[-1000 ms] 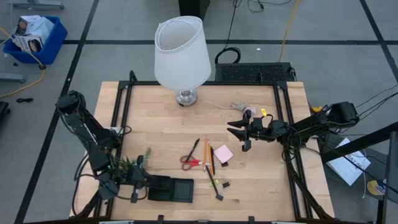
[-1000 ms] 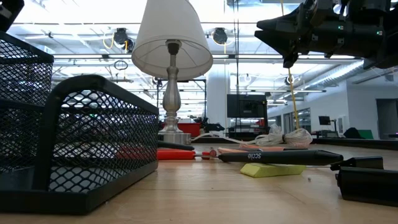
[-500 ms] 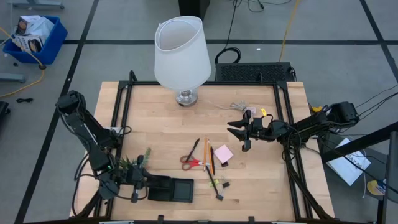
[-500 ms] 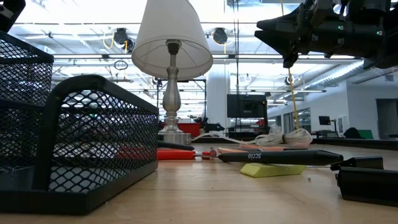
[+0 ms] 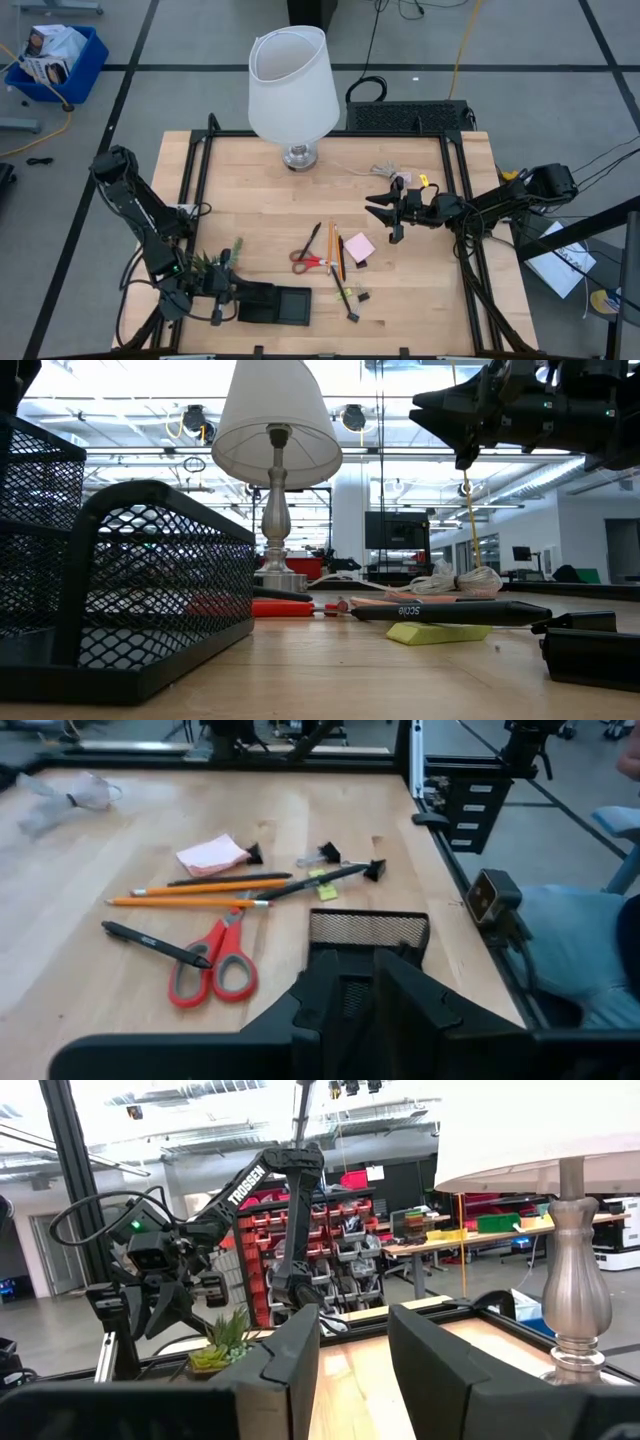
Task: Pick and place office supplies into organizer
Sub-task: Put the black pen into the pen organizer
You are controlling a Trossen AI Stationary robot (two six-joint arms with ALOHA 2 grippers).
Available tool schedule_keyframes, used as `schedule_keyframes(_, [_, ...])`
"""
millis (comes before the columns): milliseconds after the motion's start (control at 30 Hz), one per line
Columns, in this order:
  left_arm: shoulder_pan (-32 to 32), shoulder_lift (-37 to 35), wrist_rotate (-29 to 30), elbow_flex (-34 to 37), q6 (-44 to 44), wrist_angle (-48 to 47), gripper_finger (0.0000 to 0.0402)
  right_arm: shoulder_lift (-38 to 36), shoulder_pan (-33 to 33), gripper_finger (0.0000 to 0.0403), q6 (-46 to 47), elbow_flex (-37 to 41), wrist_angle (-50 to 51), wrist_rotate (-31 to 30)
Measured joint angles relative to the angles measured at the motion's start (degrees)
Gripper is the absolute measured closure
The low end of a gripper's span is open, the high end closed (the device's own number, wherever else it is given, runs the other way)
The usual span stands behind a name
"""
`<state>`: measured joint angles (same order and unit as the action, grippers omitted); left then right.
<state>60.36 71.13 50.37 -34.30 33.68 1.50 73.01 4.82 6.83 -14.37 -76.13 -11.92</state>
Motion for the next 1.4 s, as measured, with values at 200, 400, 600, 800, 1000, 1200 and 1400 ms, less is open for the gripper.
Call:
schedule_keyframes(200, [-0.01, 0.00, 10.46, 0.00, -1.30, -0.03, 0.0330, 0.04, -0.02, 0.0287, 0.00, 0.00, 3.60, -0.02])
schedule_keyframes(400, [-1.17, 0.00, 16.24, 0.00, -3.46, 0.05, 0.0330, 0.07, -0.02, 0.0287, 0.00, -2.75, 11.14, -0.06])
schedule_keyframes(600, [-6.20, 0.00, 17.66, 0.00, -3.49, 0.11, 0.0330, 2.51, 0.50, 0.0287, -2.88, -9.19, 23.53, 2.71])
schedule_keyframes(800, [-11.68, 0.00, 16.21, -0.02, -2.91, 0.22, 0.0330, 8.57, 0.52, 0.0287, -10.19, -14.77, 26.40, 9.35])
schedule_keyframes(1000, [-15.19, 0.00, 13.68, -0.02, -1.90, 0.22, 0.0330, 11.94, -0.47, 0.0287, -15.11, -18.10, 29.64, 10.63])
schedule_keyframes(1200, [-18.49, 0.00, 12.13, -0.02, -1.52, 5.03, 0.0330, 12.09, -3.31, 0.0287, -15.30, -19.96, 32.59, 10.59])
schedule_keyframes(1400, [-27.23, 0.00, -2.67, -0.07, -0.45, 9.36, 0.0330, 9.56, -4.59, 0.0287, -10.98, -19.98, 39.83, 10.58])
